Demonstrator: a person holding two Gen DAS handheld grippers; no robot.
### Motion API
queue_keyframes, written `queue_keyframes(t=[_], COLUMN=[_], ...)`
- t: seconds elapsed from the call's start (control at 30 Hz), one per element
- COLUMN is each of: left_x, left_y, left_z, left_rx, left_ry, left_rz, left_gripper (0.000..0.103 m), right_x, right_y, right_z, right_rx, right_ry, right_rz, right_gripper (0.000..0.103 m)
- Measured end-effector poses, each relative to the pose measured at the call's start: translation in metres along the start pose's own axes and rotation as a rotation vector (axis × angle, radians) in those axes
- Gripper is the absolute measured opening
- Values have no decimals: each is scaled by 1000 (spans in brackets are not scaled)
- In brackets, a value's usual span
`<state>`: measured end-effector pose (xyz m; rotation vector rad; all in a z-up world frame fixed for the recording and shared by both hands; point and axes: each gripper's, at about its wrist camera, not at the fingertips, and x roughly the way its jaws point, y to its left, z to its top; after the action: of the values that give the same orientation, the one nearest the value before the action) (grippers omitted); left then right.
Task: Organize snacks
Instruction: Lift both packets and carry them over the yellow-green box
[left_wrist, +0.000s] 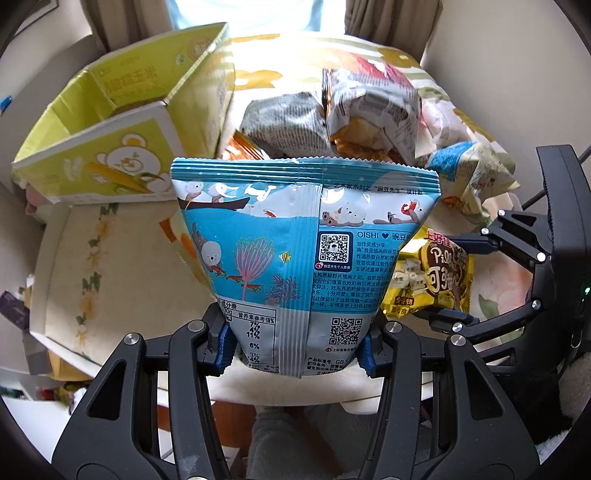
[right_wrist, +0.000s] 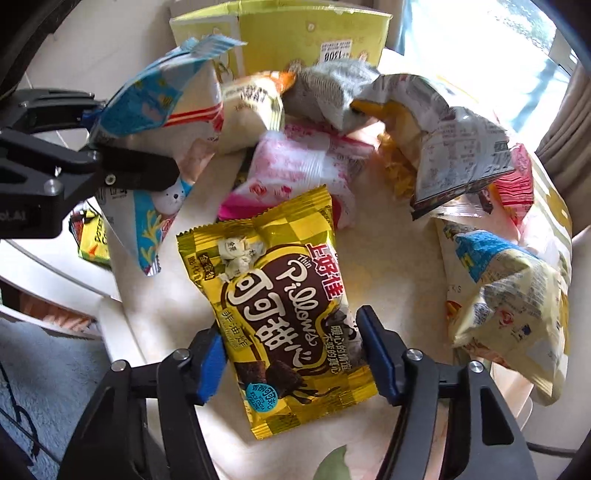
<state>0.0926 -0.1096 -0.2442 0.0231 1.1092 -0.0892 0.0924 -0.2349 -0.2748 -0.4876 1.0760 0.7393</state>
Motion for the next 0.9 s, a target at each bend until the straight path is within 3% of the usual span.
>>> queue_keyframes(t=[0.3,0.43,0.67,0.9], left_x=[-57,-82,-108,-101], left_y=[26,51,116,208], left_z=[26,49,91,148], left_rx=[-56,-79,-92,-102], left_ry=[-101,-169,-267,-242], left_rz=[21,29,54,42], left_gripper=[48,48,48,48], right_x=[-63,-86,-112,-102], right_y=[-9,-12,-13,2], right_z=[19,47,113,206], right_rx=[97,104,110,122], right_ry=[-99,-150,-238,-272], right_rz=[-39,-75,-130,-168], right_gripper=[61,61,61,61])
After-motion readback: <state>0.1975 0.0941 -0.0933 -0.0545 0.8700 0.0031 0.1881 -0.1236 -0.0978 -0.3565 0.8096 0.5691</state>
